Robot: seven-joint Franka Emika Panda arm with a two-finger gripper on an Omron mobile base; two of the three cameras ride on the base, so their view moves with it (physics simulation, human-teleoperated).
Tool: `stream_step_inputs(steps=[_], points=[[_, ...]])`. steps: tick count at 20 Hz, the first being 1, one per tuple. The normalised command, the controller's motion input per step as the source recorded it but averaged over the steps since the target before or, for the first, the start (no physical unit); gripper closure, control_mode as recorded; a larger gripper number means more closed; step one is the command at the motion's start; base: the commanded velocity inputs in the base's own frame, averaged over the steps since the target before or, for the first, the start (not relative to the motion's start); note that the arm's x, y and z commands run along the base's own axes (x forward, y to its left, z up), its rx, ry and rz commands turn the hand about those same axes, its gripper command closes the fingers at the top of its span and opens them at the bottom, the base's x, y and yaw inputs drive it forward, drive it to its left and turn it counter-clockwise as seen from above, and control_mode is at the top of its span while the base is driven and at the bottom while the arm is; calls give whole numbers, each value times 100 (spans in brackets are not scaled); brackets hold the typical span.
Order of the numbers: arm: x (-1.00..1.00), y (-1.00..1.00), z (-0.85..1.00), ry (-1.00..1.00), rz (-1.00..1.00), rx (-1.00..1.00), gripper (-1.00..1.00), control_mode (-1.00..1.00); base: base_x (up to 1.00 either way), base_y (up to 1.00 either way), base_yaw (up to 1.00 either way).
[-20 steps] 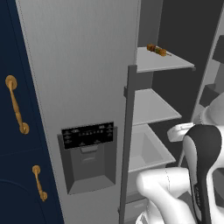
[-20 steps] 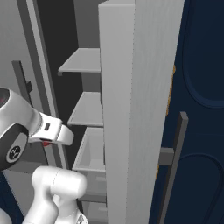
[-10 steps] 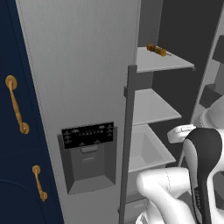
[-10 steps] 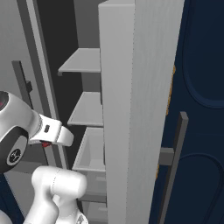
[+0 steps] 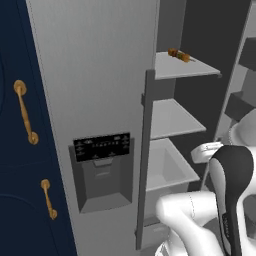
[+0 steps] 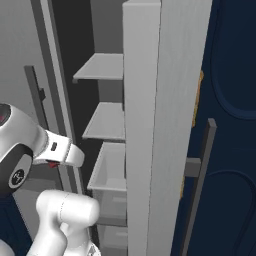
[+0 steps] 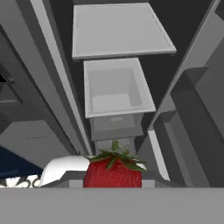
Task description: Take the strawberry from the fridge and place it on top of the pancake, located on the dining counter.
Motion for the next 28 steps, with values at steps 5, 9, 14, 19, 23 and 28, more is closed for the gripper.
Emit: stream_step_inputs(steps=[5,9,14,19,23,28], points=[[0,0,0,0,0,0,100,100,-78,28,10],[0,0,0,0,0,0,100,100,-99,8,4],[0,0,0,0,0,0,100,100,-100,10,2],[0,0,0,0,0,0,100,100,-100,23,18],[0,0,0,0,0,0,100,100,-100,21,19],[0,0,0,0,0,0,100,100,-96,-24,-8]])
